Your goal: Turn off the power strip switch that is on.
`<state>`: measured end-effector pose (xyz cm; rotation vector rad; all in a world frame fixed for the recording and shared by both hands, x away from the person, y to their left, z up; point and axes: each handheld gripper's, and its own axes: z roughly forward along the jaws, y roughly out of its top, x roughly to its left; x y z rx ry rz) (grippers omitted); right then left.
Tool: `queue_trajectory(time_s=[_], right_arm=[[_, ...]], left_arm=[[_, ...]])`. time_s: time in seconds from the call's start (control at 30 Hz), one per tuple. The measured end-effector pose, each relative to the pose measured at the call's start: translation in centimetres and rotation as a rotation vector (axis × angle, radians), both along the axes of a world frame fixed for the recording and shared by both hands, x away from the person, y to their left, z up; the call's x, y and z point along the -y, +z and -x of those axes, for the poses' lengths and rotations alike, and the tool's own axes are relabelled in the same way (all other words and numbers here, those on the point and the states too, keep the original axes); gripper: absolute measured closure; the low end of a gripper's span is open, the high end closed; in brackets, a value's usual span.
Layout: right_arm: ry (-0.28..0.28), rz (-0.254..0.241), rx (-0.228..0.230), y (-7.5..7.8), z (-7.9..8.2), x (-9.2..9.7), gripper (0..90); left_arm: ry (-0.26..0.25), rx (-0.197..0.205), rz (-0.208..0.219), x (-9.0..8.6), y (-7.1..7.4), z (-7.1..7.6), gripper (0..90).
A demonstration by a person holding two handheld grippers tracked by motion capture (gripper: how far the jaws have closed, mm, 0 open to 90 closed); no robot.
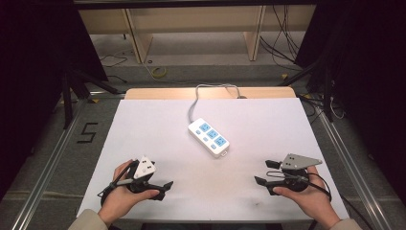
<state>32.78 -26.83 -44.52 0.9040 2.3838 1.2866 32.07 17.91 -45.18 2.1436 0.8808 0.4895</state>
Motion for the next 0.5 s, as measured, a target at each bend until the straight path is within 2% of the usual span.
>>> queue_trajectory(time_s=[0.13, 0.27, 0.43, 0.5], right_arm=[[0.004, 0.005, 0.004, 0.0, 0.0, -0.1, 29.0], [0.017, 0.015, 0.01, 0.3, -0.1, -0.6, 34.4], [0.026, 0.027, 0.028, 0.8, -0.3, -1.3, 52.6], [0.044, 0.05, 0.016, 0.9, -0.4, -1.6, 61.5]], left_arm=[[-0.009, 0.002, -0.01, 0.1, 0.0, 0.1, 7.3], [-0.004, 0.006, -0.019, 0.1, -0.1, 0.2, 7.5], [-0.005, 0.003, -0.025, 0.1, -0.1, 0.1, 8.0], [-0.01, 0.002, -0.027, 0.2, -0.2, 0.1, 8.0]])
